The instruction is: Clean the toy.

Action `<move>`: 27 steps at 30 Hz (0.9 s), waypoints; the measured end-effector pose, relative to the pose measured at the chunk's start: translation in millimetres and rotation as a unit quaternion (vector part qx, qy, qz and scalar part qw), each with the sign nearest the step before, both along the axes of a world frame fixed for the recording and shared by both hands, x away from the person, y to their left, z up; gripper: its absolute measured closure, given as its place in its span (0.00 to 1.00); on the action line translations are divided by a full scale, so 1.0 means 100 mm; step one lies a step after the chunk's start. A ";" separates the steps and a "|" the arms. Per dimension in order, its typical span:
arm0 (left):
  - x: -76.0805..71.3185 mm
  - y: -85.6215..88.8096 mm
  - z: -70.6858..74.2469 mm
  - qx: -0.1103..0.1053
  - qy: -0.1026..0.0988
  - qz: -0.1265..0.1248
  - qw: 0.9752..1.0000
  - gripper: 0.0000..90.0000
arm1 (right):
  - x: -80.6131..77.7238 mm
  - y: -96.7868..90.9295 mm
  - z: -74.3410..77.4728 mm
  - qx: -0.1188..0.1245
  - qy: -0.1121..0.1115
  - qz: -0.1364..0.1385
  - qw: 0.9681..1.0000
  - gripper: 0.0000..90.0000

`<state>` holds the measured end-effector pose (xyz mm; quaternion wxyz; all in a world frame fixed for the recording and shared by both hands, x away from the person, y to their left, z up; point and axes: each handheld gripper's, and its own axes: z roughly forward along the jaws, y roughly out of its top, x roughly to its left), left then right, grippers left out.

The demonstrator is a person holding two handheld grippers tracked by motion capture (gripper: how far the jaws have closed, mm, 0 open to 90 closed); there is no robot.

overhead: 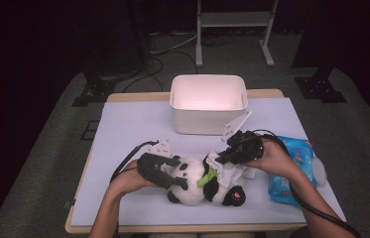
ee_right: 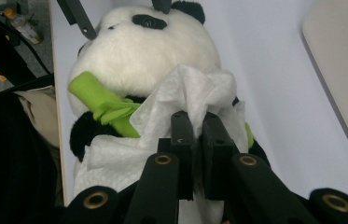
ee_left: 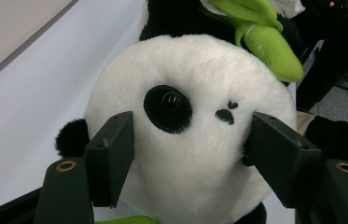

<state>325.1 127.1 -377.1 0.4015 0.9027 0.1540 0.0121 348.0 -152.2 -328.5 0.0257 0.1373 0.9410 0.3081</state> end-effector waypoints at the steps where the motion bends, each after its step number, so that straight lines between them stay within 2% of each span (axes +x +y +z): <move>1: 0.00 0.00 0.00 0.000 0.000 0.000 1.000 0.35 | 0.00 0.02 0.00 0.001 0.001 0.000 1.000 0.94; 5: 0.00 0.00 0.00 0.000 0.000 -0.002 1.000 0.35 | 0.02 0.08 0.00 0.009 0.003 0.006 1.000 0.94; 10: 0.00 0.00 -0.01 -0.001 0.000 -0.002 1.000 0.35 | 0.02 0.12 -0.01 0.009 0.002 0.013 1.000 0.94; 25: 0.00 0.00 0.00 -0.004 0.001 -0.003 1.000 0.35 | -0.02 -0.28 0.04 0.025 0.002 -0.021 0.999 0.94; 27: -0.01 0.00 0.00 -0.004 0.001 -0.003 1.000 0.36 | -0.01 -0.30 0.05 0.026 0.000 -0.019 0.999 0.94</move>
